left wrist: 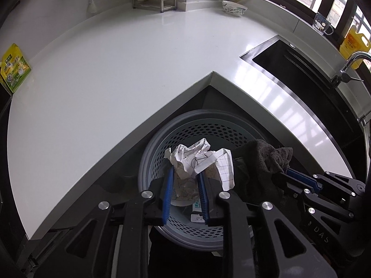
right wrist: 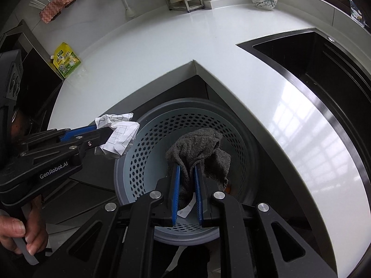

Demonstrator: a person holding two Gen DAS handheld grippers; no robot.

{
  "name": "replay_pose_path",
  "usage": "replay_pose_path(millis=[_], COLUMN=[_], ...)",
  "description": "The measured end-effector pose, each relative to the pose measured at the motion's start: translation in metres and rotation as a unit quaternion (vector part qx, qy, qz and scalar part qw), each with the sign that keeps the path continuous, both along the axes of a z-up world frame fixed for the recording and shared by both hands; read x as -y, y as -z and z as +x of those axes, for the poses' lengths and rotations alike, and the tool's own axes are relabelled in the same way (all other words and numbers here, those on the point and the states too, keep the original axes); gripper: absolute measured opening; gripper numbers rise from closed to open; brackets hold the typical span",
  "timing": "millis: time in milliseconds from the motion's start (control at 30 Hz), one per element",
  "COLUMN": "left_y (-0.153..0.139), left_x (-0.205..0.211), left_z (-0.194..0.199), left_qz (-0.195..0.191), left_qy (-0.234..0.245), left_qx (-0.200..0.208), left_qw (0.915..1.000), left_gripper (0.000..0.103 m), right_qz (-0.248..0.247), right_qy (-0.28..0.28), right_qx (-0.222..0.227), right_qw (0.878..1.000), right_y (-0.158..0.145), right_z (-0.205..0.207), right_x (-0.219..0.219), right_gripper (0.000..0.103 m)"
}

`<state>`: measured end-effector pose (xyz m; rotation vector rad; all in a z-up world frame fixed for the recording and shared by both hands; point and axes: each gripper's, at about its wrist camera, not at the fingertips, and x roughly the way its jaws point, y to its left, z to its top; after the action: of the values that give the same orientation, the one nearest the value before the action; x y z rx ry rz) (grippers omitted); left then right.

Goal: Collect trash

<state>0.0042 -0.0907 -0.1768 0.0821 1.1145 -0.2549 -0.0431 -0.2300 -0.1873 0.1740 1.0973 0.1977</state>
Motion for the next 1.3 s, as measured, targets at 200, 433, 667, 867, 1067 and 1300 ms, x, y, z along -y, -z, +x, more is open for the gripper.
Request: replay_pose_path(millis=[200,433,667,867,1067,1300], left_y=[-0.006,-0.017,-0.030,-0.045,-0.056,-0.064], left_x=[-0.013,-0.022,-0.027,-0.031,-0.031,-0.033], left_z=[-0.002,-0.005,-0.010,-0.014,-0.016,-0.019], left_qz=[0.000,0.011,0.018,0.019,0.024,0.028], left_qy=[-0.032,-0.061,-0.078,-0.085,-0.092,-0.098], left_qx=[0.011,0.021,0.033,0.050,0.065,0.073], left_qw=[0.9994,0.9979,0.9963,0.9949,0.9934,0.9922], left_gripper=[0.064,0.073,0.081,0.087,0.090,0.092], right_qz=[0.002,0.003,-0.006,-0.012,-0.018,-0.024], right_qy=[0.005,0.012,0.013,0.020,0.022,0.020], right_qx=[0.011,0.010,0.018,0.031,0.034,0.034], right_qw=[1.000,1.000,1.000,0.999,0.999,0.999], right_y=[-0.006,-0.012,-0.021,-0.032,-0.041,-0.046], right_z=[0.004,0.005,-0.001,-0.006,-0.007,-0.008], right_x=[0.001,0.004,0.002,0.003,0.002,-0.002], right_gripper=[0.044,0.052,0.056,0.062,0.066,0.068])
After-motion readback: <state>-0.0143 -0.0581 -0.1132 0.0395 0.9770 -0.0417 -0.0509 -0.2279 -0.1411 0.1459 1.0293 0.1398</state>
